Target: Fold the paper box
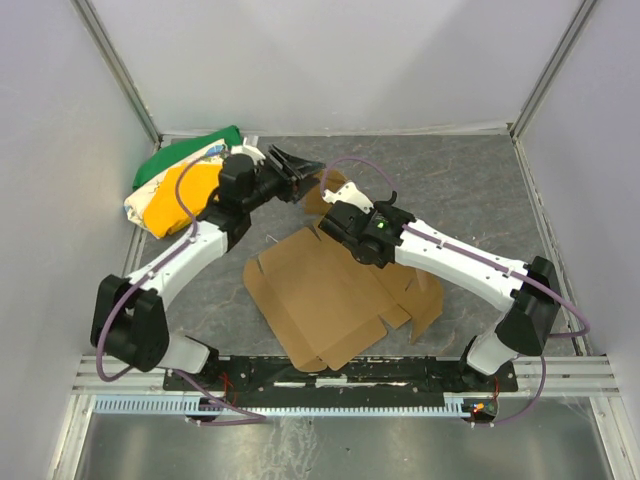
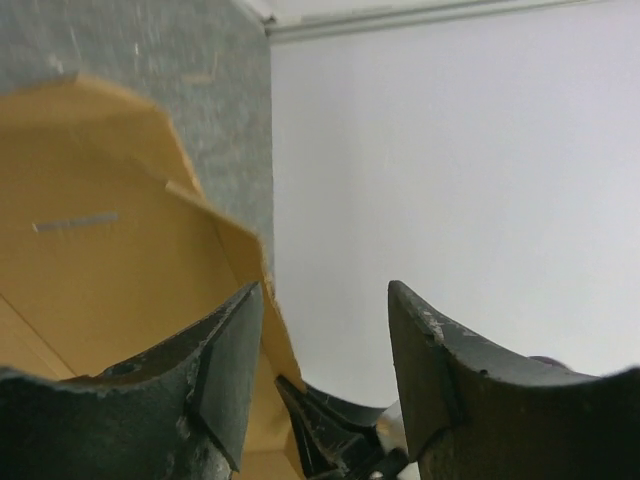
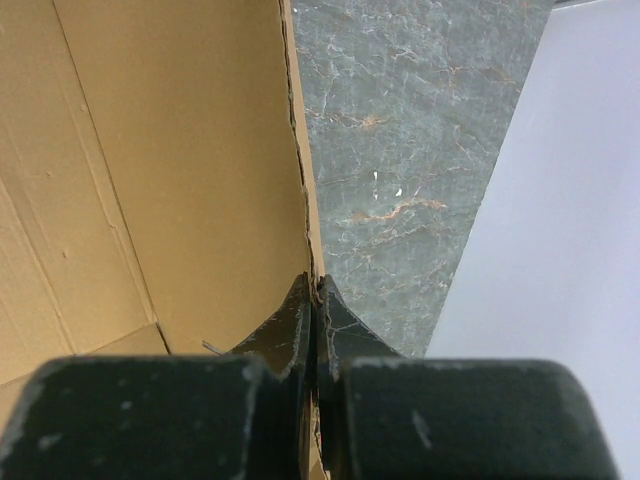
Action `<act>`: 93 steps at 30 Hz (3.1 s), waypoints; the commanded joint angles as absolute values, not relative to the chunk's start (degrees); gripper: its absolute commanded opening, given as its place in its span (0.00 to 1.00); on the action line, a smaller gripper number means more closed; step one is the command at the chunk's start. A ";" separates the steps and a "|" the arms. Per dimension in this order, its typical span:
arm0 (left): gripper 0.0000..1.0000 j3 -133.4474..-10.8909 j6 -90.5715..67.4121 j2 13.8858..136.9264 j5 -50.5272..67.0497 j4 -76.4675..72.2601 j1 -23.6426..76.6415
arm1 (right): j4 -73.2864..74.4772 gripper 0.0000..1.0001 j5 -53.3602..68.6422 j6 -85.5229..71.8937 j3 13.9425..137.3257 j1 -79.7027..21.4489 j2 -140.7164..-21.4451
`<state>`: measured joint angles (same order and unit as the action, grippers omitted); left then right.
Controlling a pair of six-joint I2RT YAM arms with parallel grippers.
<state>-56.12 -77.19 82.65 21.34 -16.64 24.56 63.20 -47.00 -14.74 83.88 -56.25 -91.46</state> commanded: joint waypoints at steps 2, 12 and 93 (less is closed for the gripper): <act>0.61 -66.05 -58.86 81.61 13.11 1.20 23.77 | 60.02 0.02 -43.17 -17.62 83.54 -56.53 -90.19; 0.58 -77.55 -47.30 91.29 9.87 12.54 23.77 | 59.80 0.02 -41.68 -17.64 83.07 -56.55 -88.21; 0.57 -60.92 -72.34 91.56 41.19 -33.53 25.65 | 57.71 0.01 -68.81 -13.70 79.06 -58.90 -93.07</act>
